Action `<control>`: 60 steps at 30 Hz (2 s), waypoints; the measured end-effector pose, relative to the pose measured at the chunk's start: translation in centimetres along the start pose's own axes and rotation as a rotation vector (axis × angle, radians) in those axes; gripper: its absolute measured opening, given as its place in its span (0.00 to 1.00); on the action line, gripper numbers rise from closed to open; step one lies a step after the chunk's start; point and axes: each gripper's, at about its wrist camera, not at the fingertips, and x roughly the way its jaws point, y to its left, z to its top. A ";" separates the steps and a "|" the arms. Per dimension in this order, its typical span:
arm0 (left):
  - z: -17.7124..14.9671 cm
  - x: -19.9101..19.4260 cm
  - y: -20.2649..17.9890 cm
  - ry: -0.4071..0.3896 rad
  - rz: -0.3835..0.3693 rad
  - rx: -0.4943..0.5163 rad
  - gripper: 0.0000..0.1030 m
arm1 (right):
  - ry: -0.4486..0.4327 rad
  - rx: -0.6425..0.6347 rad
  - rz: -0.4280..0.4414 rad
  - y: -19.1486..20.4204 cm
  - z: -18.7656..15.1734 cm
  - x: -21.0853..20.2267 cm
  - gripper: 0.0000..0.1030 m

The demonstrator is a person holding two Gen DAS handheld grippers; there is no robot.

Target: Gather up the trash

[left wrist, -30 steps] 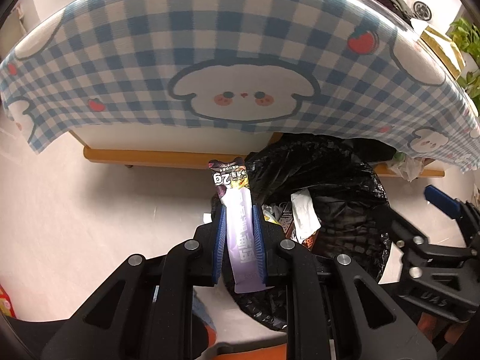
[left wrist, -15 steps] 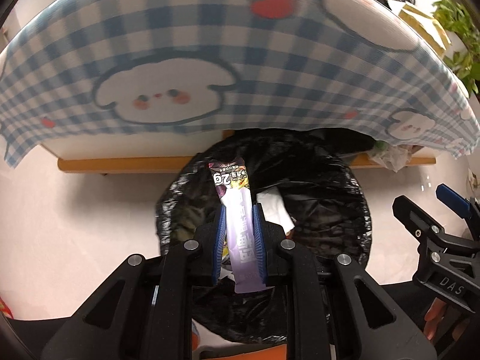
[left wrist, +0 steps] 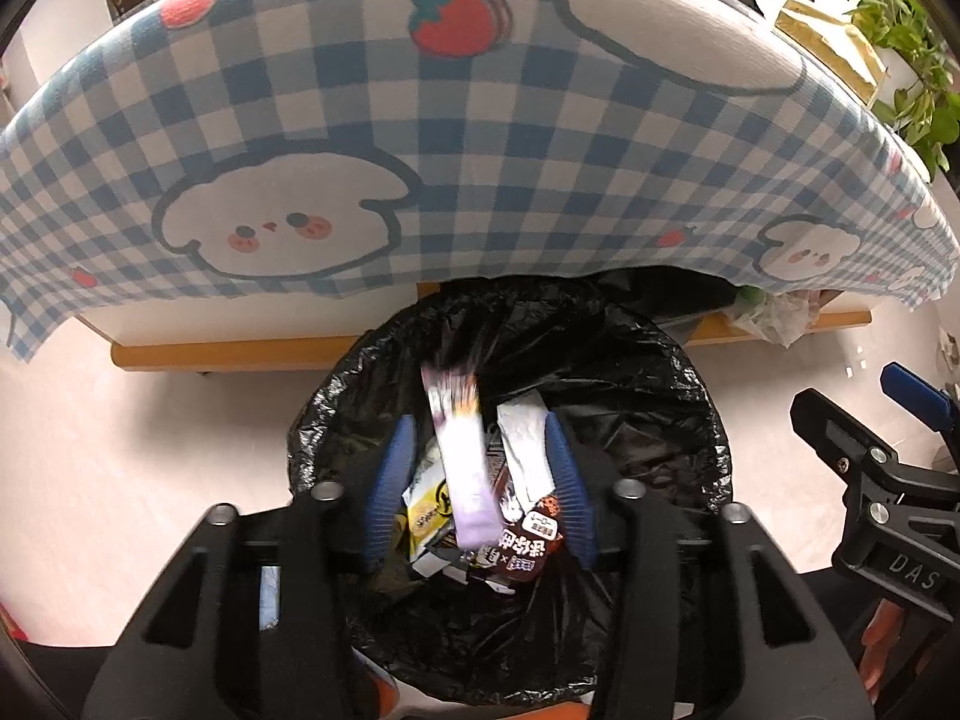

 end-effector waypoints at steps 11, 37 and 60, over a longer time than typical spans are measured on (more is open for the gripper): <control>1.3 -5.9 3.3 -0.131 0.044 -0.033 0.88 | -0.071 -0.021 0.012 1.7 1.4 -2.7 0.93; -0.1 -17.6 3.2 -0.308 -0.005 0.013 0.94 | -0.322 -0.007 0.079 3.3 0.9 -14.8 0.93; 0.3 -16.8 3.6 -0.308 0.014 -0.001 0.94 | -0.311 -0.023 0.074 3.5 1.2 -14.3 0.93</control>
